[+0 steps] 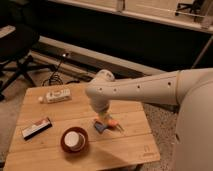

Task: Stand the bottle upright

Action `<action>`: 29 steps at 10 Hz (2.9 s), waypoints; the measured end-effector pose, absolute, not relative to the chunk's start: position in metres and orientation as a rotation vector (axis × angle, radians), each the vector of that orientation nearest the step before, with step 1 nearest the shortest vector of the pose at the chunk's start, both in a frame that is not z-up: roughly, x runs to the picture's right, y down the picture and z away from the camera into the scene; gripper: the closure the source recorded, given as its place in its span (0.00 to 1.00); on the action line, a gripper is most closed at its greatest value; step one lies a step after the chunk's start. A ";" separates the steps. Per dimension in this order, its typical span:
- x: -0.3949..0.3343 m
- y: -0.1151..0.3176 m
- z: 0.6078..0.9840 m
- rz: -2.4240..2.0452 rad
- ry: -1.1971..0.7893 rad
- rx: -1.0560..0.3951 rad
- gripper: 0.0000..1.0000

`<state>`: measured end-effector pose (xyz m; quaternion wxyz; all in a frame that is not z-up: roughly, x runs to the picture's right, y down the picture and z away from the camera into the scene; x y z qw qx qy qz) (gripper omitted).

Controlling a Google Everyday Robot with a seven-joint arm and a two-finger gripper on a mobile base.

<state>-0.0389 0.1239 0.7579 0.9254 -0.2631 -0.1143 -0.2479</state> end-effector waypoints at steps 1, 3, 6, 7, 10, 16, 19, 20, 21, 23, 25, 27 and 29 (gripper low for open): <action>-0.042 0.124 0.757 -0.511 -0.238 -0.540 0.20; -0.042 0.124 0.757 -0.511 -0.238 -0.540 0.20; -0.042 0.124 0.757 -0.511 -0.238 -0.540 0.20; -0.042 0.124 0.757 -0.511 -0.238 -0.540 0.20; -0.042 0.124 0.757 -0.511 -0.238 -0.540 0.20; -0.042 0.124 0.757 -0.510 -0.238 -0.540 0.20; -0.042 0.124 0.757 -0.510 -0.238 -0.540 0.20; -0.042 0.124 0.757 -0.510 -0.238 -0.540 0.20; -0.042 0.124 0.757 -0.509 -0.238 -0.540 0.20; -0.048 0.118 0.758 -0.526 -0.231 -0.544 0.20; -0.070 0.105 0.768 -0.581 -0.226 -0.552 0.20; -0.102 0.078 0.791 -0.617 -0.225 -0.560 0.20; -0.137 0.052 0.811 -0.612 -0.248 -0.564 0.20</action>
